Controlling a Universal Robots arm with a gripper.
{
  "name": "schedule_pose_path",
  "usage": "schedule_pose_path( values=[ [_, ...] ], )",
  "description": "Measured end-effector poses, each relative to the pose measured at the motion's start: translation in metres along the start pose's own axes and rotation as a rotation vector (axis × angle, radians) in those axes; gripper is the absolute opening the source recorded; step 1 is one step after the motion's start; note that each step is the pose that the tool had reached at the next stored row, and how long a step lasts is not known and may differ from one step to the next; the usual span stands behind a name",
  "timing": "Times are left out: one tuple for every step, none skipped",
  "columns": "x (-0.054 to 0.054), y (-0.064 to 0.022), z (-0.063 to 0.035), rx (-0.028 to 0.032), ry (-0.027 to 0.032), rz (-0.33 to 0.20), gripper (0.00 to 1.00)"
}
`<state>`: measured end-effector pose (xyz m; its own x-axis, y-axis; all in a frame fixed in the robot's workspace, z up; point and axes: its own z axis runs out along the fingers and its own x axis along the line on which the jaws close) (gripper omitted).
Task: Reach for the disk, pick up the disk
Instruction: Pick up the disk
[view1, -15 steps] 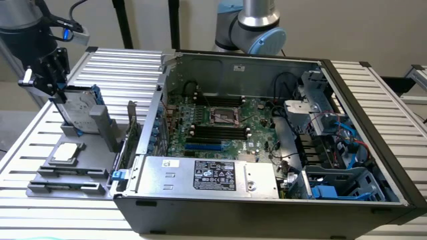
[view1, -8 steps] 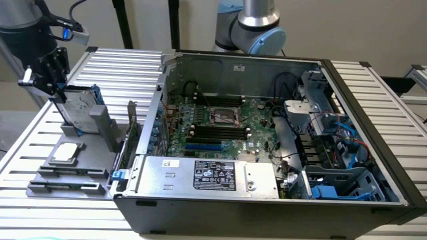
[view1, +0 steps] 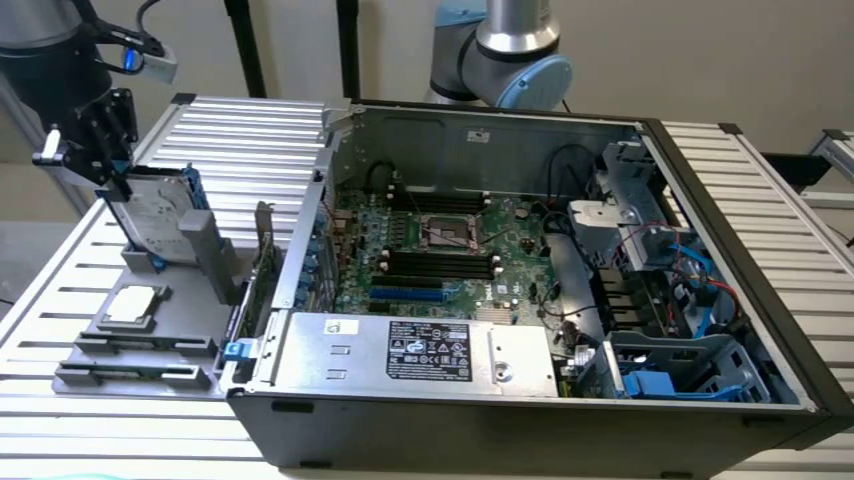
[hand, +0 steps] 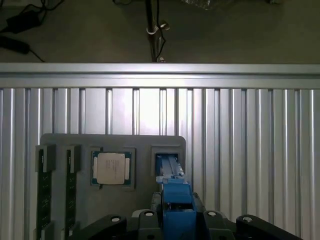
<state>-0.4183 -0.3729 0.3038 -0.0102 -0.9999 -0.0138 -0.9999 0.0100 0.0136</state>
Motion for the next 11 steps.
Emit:
schedule_pose_path(
  values=[
    [-0.0001,-0.0003,-0.0017,-0.0001,0.0000,0.000,0.33],
    [-0.0001,-0.0006,-0.0032,0.0000,0.0001,0.000,0.33],
    [-0.0001,-0.0009,-0.0043,0.0000,0.0000,0.000,0.33],
    [-0.0001,-0.0011,-0.0047,0.0002,0.0000,0.000,0.33],
    [-0.0001,-0.0013,-0.0050,0.0003,-0.0001,0.000,0.33],
    [-0.0001,-0.0014,-0.0053,0.0003,-0.0001,0.000,0.33],
    [-0.0001,-0.0014,-0.0058,0.0000,0.0001,0.000,0.33],
    [-0.0001,-0.0014,-0.0065,-0.0001,0.0001,0.000,0.33],
    [-0.0001,-0.0016,-0.0073,0.0000,0.0000,0.000,0.33],
    [-0.0001,-0.0017,-0.0085,0.0000,0.0000,0.000,0.33],
    [-0.0002,-0.0017,-0.0101,0.0000,0.0001,0.000,0.33]
  ],
)
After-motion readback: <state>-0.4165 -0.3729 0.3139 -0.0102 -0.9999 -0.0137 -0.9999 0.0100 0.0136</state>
